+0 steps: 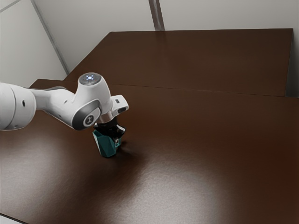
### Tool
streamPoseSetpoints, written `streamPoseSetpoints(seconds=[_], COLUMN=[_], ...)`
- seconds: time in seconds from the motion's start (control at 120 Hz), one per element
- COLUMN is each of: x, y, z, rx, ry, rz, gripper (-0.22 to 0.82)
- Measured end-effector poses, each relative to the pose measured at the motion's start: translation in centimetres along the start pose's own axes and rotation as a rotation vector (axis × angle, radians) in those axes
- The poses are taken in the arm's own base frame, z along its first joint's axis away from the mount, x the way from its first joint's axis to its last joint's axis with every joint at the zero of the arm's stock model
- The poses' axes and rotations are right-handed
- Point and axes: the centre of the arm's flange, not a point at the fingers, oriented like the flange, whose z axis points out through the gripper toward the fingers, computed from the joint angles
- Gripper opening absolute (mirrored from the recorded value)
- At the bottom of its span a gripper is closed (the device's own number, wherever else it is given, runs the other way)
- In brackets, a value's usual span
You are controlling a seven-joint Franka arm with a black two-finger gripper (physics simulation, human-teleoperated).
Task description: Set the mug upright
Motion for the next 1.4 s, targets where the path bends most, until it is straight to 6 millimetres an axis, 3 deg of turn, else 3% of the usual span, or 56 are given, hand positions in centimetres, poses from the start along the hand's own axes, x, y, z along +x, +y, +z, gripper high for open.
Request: streamPoseSetpoints(seconds=[0.217,0.433,0.633,0.85,1.1,1.4], x=[-0.2,0.0,0.1,2.5,3.6,5.9], y=[0.8,1.2,0.2,1.0,0.8,-1.2], z=[-0.6,-4.2,-6.8,-12.3,-15.1,-18.7], rx=[-0.013,-0.03,-0.038,-0.057,-0.05,-0.047], ry=[0.012,0.075,0.093,0.025,-0.111,-0.155], rz=[-0.019,-0.028,-0.067,-0.108,-0.132,-0.141], gripper=[0.28,0.48,0.55,0.58,0.59,0.59])
